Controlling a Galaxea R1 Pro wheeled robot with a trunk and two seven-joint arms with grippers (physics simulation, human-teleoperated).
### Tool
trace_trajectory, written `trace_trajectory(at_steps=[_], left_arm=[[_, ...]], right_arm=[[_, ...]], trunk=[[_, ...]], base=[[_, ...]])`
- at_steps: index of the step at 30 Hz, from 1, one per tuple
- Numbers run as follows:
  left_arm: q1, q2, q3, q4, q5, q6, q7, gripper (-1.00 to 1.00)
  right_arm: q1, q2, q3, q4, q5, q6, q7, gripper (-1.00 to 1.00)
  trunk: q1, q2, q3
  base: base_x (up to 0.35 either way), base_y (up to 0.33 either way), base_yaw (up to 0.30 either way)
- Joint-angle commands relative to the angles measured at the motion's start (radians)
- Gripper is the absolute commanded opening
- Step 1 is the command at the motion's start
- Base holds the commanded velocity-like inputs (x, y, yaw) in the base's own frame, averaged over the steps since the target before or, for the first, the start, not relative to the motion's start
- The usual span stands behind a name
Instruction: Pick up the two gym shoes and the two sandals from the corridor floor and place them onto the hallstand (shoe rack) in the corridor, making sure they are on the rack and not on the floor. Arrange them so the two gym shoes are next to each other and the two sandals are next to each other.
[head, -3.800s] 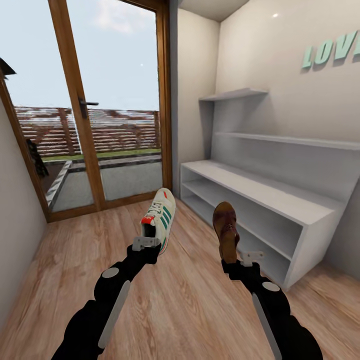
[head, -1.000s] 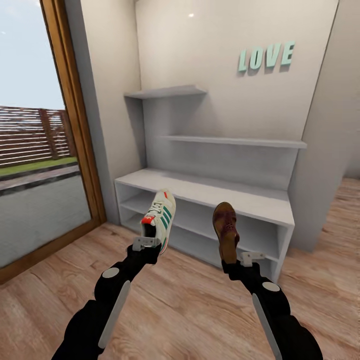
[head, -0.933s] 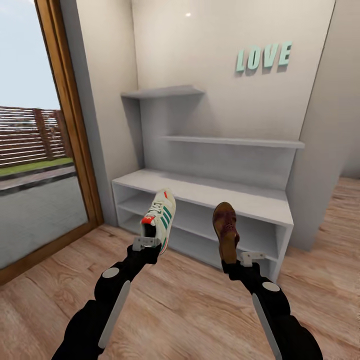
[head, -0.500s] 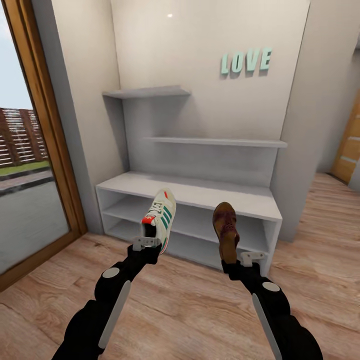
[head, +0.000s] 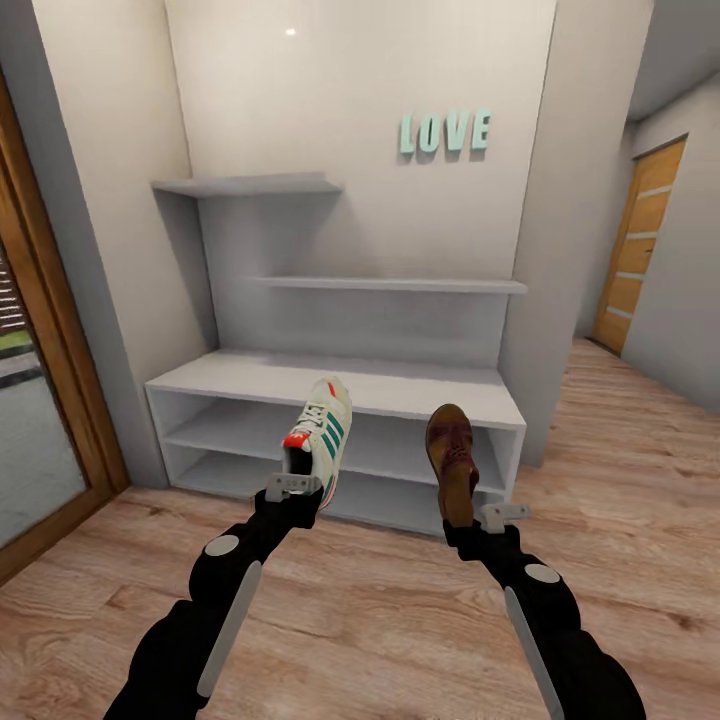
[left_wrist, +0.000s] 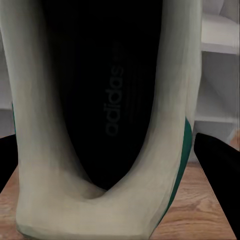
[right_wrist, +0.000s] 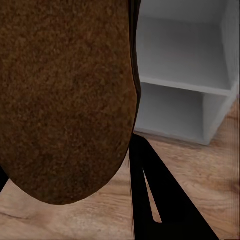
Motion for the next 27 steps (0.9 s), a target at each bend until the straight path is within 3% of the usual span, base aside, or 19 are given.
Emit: trace_trajectory(at_steps=[1, 9, 27], left_arm=[[0.0, 0.0, 0.001, -0.001, 0.009, 0.005, 0.001, -1.0], [0.0, 0.0, 0.001, -0.001, 0.009, 0.005, 0.001, -1.0], [0.0, 0.0, 0.001, -0.002, 0.009, 0.005, 0.001, -1.0]], right_arm=[[-0.001, 0.0, 0.0, -0.001, -0.003, 0.006, 0.001, -1.0], [-0.001, 0.0, 0.0, -0.001, -0.003, 0.006, 0.001, -1.0], [-0.001, 0.001, 0.0, -0.002, -0.003, 0.006, 0.001, -1.0]], trunk=[[0.0, 0.0, -0.001], [0.0, 0.0, 0.003], [0.0, 0.0, 0.009]], base=[[0.0, 0.179, -0.296], [0.0, 0.117, -0.296], [0.005, -0.021, -0.253]])
